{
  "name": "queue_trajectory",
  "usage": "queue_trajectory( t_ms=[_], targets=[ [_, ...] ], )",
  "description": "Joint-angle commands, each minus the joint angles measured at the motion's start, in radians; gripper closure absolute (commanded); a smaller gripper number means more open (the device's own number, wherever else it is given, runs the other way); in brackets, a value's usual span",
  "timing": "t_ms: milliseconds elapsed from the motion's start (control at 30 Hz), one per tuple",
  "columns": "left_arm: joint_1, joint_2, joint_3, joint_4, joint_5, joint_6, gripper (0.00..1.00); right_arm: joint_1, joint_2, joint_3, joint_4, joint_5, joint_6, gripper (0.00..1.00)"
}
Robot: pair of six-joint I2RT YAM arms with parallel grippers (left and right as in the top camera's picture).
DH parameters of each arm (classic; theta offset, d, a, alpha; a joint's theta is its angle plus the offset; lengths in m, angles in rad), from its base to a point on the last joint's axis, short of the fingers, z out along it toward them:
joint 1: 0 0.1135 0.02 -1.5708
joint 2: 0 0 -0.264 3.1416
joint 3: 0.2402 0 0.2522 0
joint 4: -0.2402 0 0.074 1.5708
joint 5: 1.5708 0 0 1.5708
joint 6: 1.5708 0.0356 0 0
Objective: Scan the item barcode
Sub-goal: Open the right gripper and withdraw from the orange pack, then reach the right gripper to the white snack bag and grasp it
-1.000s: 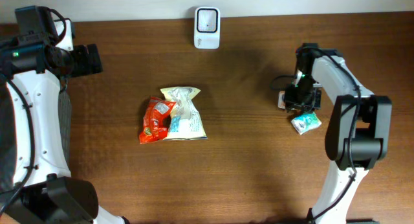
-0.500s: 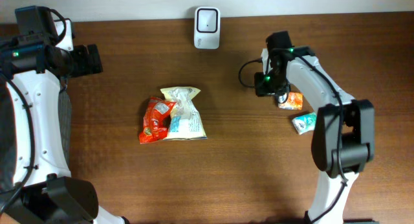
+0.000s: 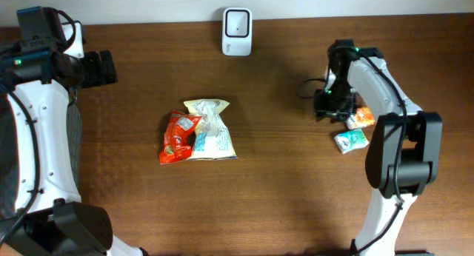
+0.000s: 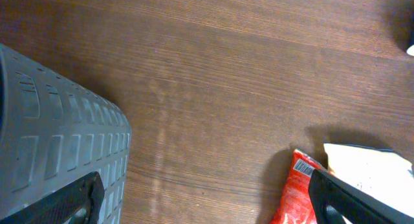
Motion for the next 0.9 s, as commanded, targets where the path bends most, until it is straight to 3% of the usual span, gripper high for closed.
queue_trajectory(
  t_ms=[0,167,333,567,667,800,833,867],
  targets=[
    [0.002,0.002,0.002,0.002,0.007,0.015,0.01,0.085,-0.028,-0.028,-0.059,-0.08,-0.08,0.62],
    [0.002,0.002,0.002,0.002,0.007,0.015,0.01,0.09,-0.028,-0.153,0.015,0.193,0.065,0.62],
    [0.002,0.002,0.002,0.002,0.007,0.015,0.01,0.047,-0.028,-0.163,0.023,0.284,0.068,0.62],
    [0.002,0.002,0.002,0.002,0.007,0.015,0.01,-0.014,-0.028,-0.164,0.031,0.258,0.068,0.62],
    [0.002,0.002,0.002,0.002,0.007,0.015,0.01,0.002,-0.029,-0.114,0.032,0.061,-0.028,0.62],
    [0.003,0.002,0.002,0.002,0.007,0.015,0.01,0.077,-0.031,-0.034,0.093,-0.331,-0.058,0.48],
    [0.003,0.002,0.002,0.002,0.007,0.015,0.01,0.1,-0.03,-0.035,0.124,-0.421,-0.057,0.41],
    [0.002,0.002,0.002,0.002,0.007,0.015,0.01,0.154,-0.027,-0.042,0.189,-0.545,-0.039,0.21]
  ],
)
